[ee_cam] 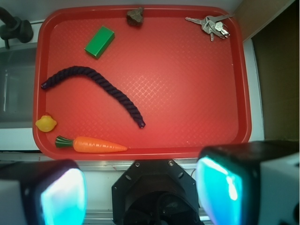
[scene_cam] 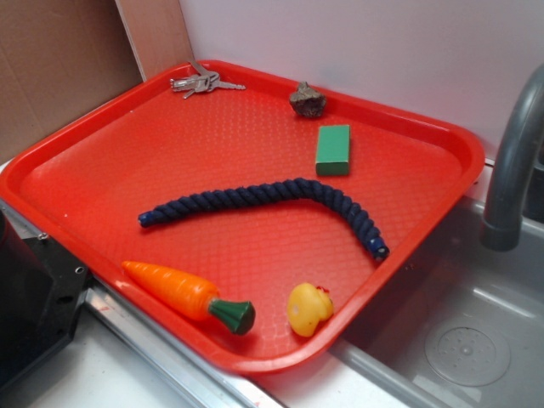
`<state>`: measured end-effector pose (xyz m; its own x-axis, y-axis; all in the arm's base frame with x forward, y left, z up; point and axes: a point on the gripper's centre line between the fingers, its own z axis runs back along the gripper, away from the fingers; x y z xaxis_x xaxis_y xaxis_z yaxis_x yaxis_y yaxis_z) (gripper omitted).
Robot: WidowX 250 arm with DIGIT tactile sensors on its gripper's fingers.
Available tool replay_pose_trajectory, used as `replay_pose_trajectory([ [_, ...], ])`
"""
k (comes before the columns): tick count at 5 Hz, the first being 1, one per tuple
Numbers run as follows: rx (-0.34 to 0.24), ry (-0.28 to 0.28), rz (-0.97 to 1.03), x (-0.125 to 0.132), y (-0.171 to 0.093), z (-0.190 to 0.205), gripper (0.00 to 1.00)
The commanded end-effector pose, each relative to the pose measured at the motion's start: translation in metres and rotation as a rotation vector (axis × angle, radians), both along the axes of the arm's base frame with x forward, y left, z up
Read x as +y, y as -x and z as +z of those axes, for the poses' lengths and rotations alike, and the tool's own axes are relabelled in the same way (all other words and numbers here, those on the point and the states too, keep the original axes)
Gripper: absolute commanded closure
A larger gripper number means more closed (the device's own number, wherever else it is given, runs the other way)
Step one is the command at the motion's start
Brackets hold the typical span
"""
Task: Grab the carrot.
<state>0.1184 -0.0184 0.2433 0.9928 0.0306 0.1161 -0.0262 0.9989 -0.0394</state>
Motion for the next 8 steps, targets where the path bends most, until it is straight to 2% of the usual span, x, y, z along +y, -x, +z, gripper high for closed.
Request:
replay_pose_trajectory([
  [1,0.0,0.0,0.0,0.0,0.0,0.0,0.0],
  [2,0.021,-0.022,-0.25,-0.019,-0.005,-0.05,0.0],
  [3,0.004,-0.099,-0.498,-0.043,-0.009,-0.094,0.0],
  [4,-0.011,-0.117,-0.748,-0.06,-0.016,-0.127,0.0],
  [5,0.045,-0.101,-0.882,-0.071,-0.01,-0.159,0.0],
  [8,0.045,-0.101,-0.882,-0.071,-0.01,-0.159,0.0],
])
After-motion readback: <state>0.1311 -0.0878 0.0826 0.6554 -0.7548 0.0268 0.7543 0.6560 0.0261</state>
